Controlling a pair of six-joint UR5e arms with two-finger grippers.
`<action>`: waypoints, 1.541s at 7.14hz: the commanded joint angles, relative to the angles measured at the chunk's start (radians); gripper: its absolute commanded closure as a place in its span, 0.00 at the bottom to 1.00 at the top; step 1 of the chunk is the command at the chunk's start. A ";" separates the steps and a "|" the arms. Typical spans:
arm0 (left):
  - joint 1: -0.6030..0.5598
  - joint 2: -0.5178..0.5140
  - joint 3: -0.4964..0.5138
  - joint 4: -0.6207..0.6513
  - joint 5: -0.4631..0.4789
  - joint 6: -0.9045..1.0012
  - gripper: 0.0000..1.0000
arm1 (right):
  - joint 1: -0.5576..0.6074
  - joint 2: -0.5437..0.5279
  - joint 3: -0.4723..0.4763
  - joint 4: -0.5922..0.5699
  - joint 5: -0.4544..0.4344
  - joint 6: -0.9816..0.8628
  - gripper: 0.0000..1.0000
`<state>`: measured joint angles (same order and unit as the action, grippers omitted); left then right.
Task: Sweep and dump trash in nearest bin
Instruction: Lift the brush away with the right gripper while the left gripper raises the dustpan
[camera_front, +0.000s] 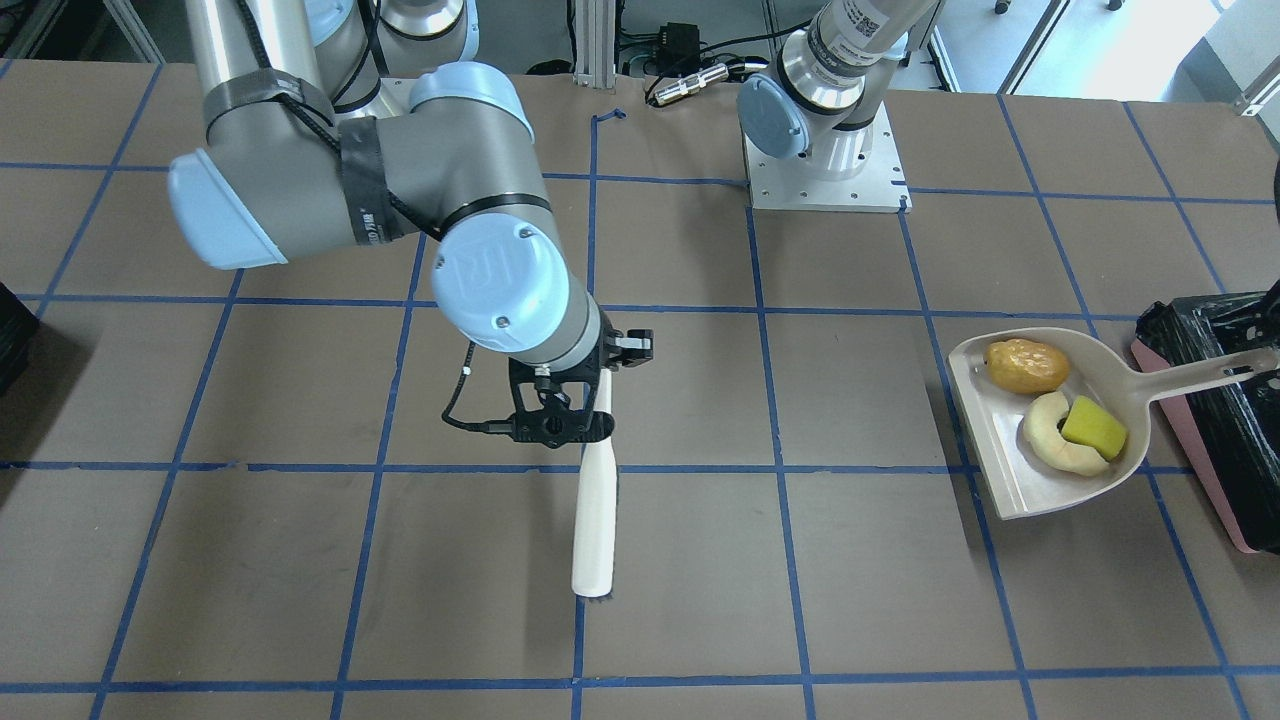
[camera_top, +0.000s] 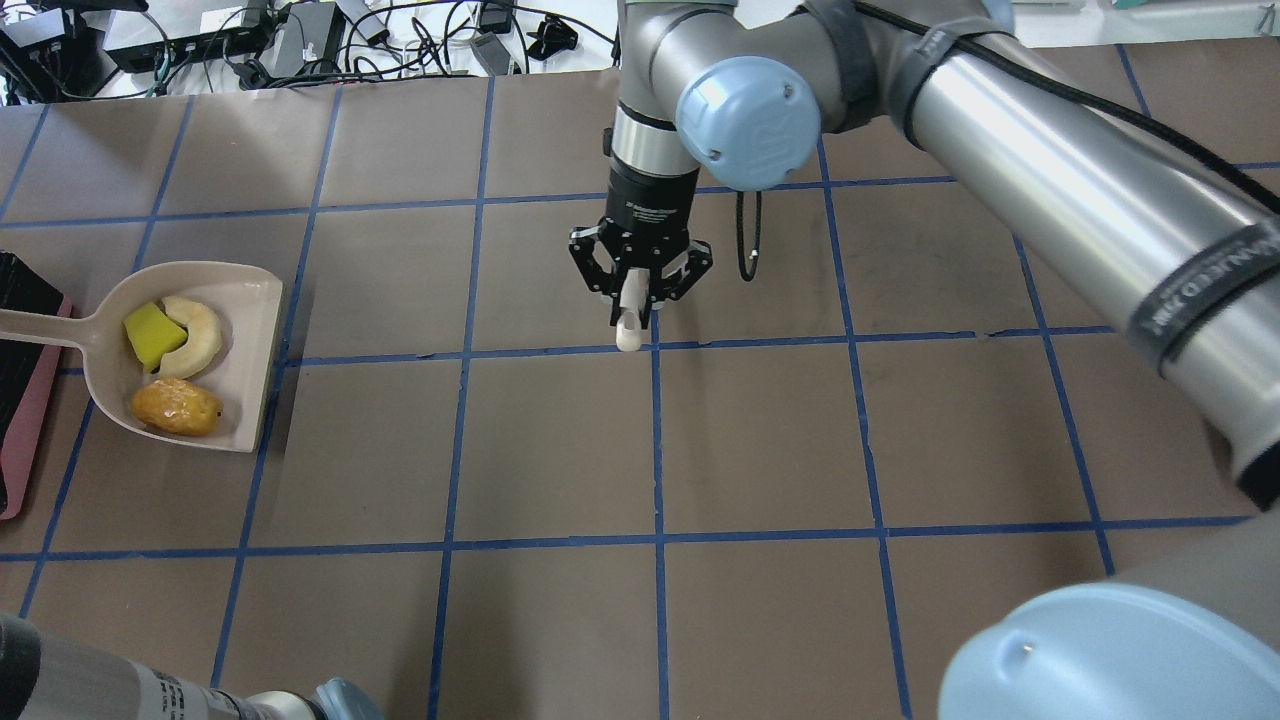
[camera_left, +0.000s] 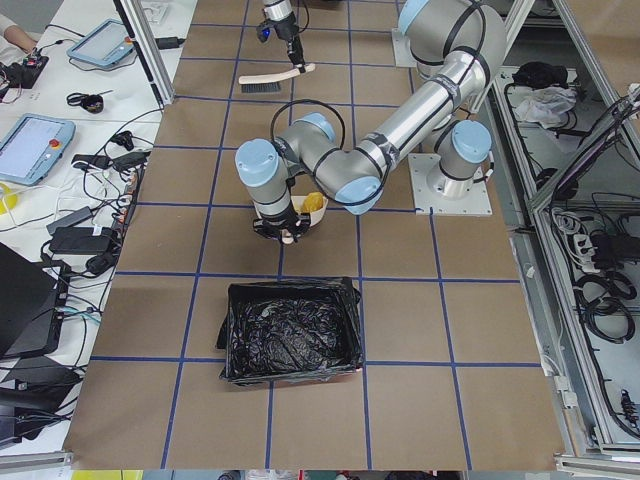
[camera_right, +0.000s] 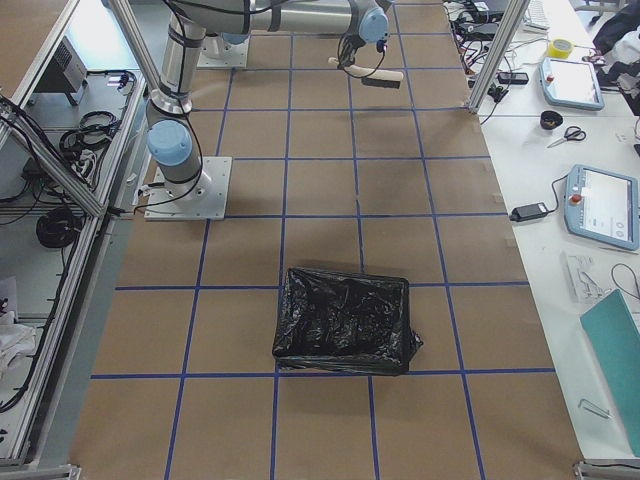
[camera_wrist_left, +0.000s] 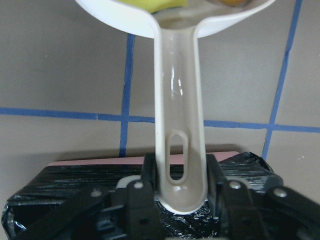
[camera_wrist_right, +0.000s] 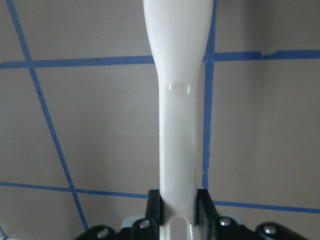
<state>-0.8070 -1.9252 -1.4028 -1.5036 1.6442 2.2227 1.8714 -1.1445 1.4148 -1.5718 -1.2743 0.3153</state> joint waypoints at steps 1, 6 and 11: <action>0.058 0.012 0.051 -0.104 -0.044 0.023 1.00 | 0.076 -0.113 0.204 -0.120 -0.034 0.074 1.00; 0.080 0.020 0.050 -0.268 -0.206 0.026 1.00 | 0.202 -0.247 0.519 -0.350 -0.168 0.154 1.00; 0.150 0.020 0.047 -0.387 -0.477 0.023 1.00 | 0.259 -0.306 0.618 -0.381 -0.171 0.183 1.00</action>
<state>-0.6815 -1.9052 -1.3558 -1.8581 1.2245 2.2561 2.1254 -1.4267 2.0065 -1.9463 -1.4444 0.4946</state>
